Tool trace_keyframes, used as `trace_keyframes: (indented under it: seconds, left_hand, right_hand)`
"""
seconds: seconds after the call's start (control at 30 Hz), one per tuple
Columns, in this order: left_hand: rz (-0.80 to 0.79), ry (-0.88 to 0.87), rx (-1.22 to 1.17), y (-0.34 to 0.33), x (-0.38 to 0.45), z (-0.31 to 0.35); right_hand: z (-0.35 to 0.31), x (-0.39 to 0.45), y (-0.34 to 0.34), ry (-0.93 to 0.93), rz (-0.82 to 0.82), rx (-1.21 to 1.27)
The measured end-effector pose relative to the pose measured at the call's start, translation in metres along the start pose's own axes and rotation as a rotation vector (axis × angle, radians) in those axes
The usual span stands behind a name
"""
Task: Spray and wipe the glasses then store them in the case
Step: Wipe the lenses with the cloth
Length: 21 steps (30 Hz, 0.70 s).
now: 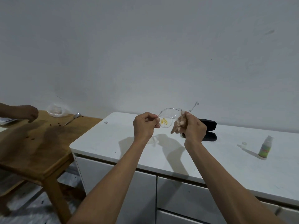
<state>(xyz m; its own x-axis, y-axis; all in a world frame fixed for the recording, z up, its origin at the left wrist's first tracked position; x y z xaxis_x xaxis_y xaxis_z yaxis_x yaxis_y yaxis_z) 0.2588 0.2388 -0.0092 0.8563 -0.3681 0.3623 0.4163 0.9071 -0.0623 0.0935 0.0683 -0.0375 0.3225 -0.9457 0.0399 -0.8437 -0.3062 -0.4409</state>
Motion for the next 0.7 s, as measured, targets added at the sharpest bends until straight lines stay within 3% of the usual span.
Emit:
trace_keyframes:
  seconds: [0.2,0.4,0.6,0.7]
  left_hand:
    - [0.007,0.041,-0.040,0.003,-0.001,-0.008]
    - [-0.060,0.020,-0.011,-0.003,0.000,-0.004]
    - [-0.061,-0.003,-0.001,-0.012,-0.003,0.002]
    - [-0.038,-0.015,0.000,-0.016,-0.005,0.004]
  right_hand:
    - [-0.003,0.003,-0.006,0.059,-0.151,-0.106]
    - [-0.005,0.009,0.006,0.147,-0.054,-0.117]
    - [0.006,0.013,0.013,0.074,0.099,0.073]
    - [0.015,0.014,0.007,0.016,0.089,0.120]
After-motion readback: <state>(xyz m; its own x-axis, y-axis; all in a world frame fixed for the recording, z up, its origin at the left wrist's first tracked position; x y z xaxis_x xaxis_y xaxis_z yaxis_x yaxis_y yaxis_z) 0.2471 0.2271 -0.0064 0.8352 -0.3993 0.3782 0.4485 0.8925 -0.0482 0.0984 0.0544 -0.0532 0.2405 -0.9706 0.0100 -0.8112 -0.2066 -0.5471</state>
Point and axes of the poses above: each hand's wrist, its own x-axis towards the middle knuckle, its own y-axis out of the back of the hand, z = x × y, the point moved 10 cm from there along x, towards the middle knuckle, and after that the axes turned 1 degree about x, right-handed, at the moved point
